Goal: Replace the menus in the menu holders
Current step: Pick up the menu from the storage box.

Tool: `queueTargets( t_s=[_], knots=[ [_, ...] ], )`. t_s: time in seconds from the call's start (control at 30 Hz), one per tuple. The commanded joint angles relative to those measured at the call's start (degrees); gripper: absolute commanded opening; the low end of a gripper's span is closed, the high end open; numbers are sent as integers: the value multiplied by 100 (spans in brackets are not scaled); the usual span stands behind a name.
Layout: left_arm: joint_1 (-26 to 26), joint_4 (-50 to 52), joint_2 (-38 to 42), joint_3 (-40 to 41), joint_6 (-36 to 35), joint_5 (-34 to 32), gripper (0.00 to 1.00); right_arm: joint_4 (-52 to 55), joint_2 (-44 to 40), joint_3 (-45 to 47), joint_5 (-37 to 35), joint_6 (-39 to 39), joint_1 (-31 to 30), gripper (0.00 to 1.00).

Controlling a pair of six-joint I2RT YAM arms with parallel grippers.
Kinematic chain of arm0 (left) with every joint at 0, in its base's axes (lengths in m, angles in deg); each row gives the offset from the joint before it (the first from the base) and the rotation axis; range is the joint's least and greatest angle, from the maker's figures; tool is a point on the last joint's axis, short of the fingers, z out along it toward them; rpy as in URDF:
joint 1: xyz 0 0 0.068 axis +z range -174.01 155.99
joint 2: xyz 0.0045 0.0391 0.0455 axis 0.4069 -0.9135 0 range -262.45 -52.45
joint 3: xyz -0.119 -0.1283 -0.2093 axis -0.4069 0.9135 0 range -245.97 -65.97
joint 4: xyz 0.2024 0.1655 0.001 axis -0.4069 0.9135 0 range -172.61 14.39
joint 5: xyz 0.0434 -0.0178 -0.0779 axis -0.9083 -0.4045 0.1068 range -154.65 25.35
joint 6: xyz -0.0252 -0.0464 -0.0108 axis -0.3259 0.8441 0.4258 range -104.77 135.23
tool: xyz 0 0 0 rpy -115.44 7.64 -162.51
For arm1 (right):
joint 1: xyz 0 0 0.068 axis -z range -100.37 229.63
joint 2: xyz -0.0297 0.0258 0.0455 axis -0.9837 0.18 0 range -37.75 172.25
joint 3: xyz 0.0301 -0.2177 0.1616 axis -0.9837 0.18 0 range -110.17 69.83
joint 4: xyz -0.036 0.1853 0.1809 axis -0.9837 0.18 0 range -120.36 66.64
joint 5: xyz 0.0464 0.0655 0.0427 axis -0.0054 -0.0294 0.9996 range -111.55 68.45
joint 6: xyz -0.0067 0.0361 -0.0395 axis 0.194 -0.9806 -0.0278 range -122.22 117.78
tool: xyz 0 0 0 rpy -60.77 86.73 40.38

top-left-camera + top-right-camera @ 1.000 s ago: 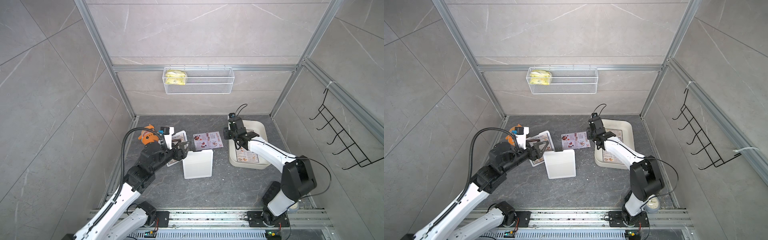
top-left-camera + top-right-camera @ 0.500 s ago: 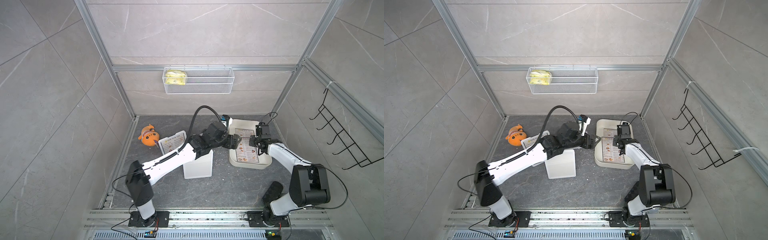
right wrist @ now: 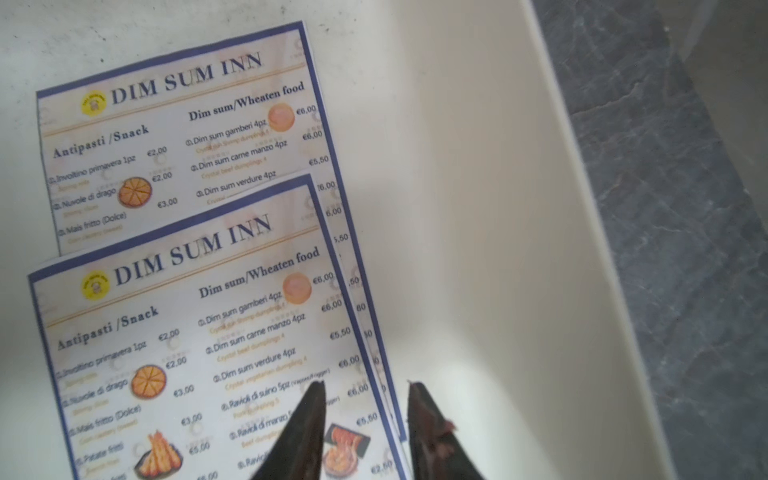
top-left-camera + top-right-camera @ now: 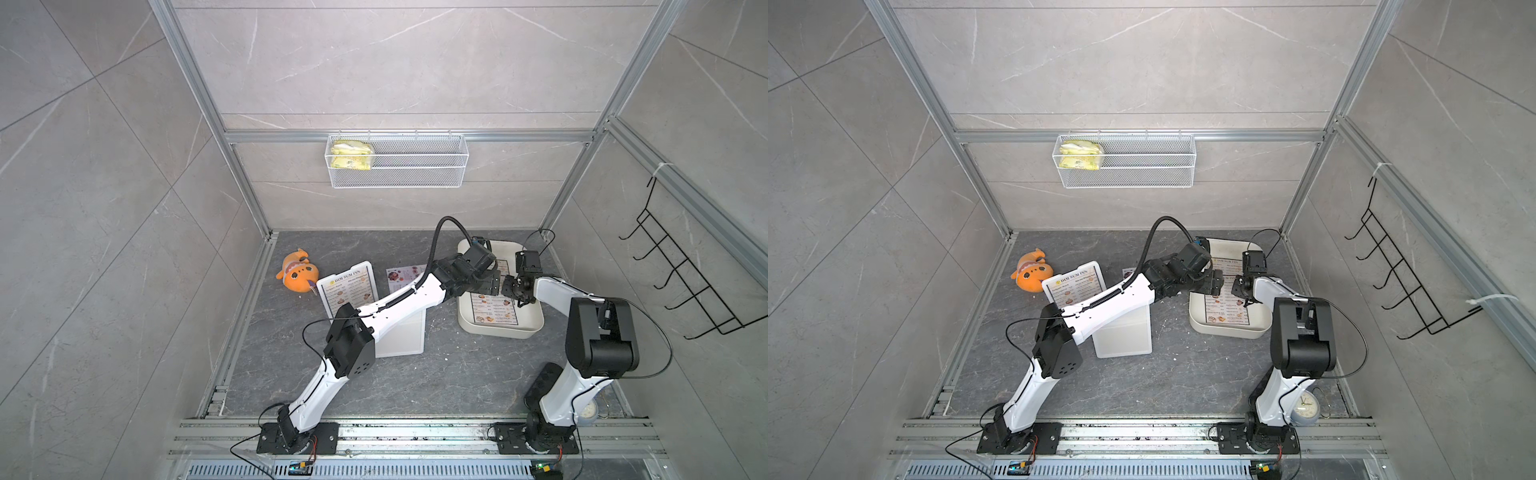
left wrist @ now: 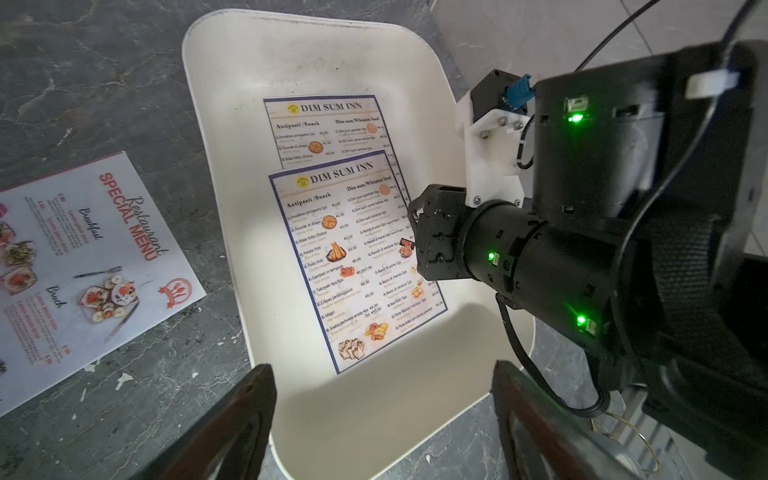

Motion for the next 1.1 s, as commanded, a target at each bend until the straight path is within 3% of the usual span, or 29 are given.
queueTargets(
  t_s=[0.0, 0.2, 0.33, 0.77, 1.07],
  knots=[
    [27, 353, -116, -347, -90, -318, 85, 259, 285, -349, 113, -75, 2, 43],
    [138, 446, -226, -418, 62, -256, 85, 619, 551, -776, 438, -120, 35, 47],
    [190, 511, -417, -518, 134, -180, 85, 1407, 924, -1346, 676, -300, 49, 50],
    [224, 350, -727, -586, 355, 272, 86, 1509, 1181, -1290, 941, -840, 226, 57],
    [222, 439, -815, -584, 272, 79, 86, 1620, 1377, -1340, 1554, -858, 191, 58]
  ],
)
